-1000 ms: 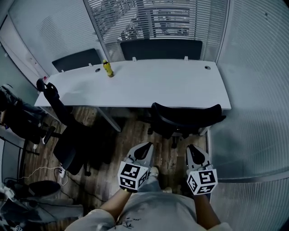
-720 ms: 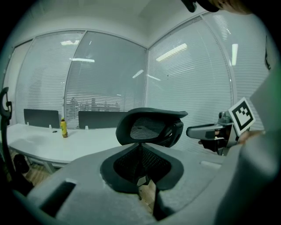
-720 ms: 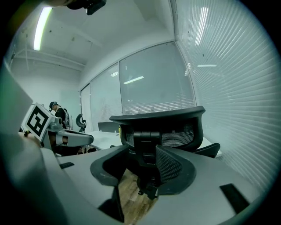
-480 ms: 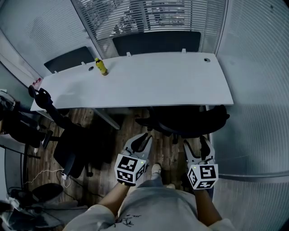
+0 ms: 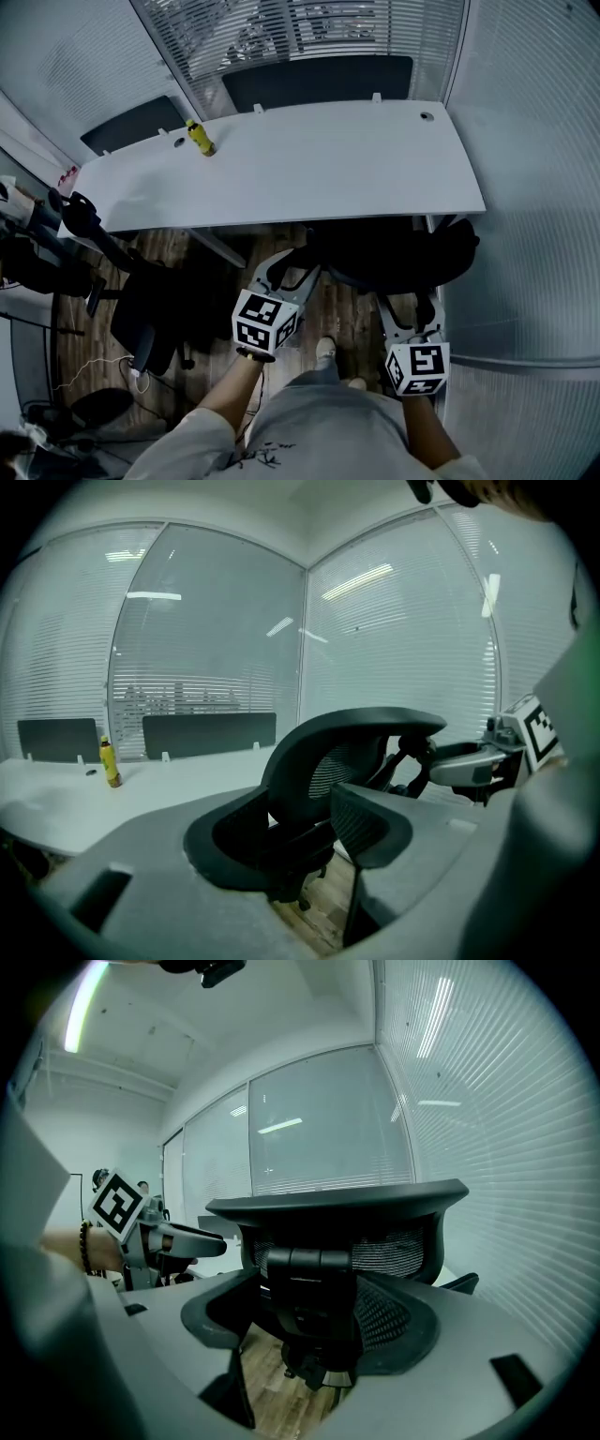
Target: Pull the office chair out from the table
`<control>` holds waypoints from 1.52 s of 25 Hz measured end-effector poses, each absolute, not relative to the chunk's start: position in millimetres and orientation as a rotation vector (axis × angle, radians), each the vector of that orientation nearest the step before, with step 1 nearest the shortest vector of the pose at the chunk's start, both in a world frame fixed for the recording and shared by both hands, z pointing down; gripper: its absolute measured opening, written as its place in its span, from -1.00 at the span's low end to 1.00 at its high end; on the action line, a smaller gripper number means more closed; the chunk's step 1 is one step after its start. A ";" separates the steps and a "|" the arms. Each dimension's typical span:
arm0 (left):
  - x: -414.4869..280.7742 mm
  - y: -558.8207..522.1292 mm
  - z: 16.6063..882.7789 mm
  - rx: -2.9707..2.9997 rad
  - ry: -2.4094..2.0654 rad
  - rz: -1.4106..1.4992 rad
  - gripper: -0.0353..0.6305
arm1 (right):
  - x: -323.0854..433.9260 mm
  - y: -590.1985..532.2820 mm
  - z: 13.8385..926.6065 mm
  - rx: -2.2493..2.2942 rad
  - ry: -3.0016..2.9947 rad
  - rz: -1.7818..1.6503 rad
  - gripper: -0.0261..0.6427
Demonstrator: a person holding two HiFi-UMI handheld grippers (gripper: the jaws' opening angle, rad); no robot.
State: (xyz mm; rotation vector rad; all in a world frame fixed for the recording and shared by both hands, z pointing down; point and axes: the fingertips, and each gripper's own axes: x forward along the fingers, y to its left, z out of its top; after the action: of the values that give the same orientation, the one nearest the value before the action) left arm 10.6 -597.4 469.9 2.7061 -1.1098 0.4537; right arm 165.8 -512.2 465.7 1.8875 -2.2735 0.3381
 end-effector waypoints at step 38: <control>40.9 -637.6 477.0 2.786 -0.871 0.522 -0.09 | 164.8 -528.4 474.6 1.911 -2.134 0.374 -0.11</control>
State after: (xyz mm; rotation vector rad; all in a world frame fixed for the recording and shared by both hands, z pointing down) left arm 40.9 -637.6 477.0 2.7864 -0.8706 0.5216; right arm 164.8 -528.4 474.6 1.9111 -2.1338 0.3741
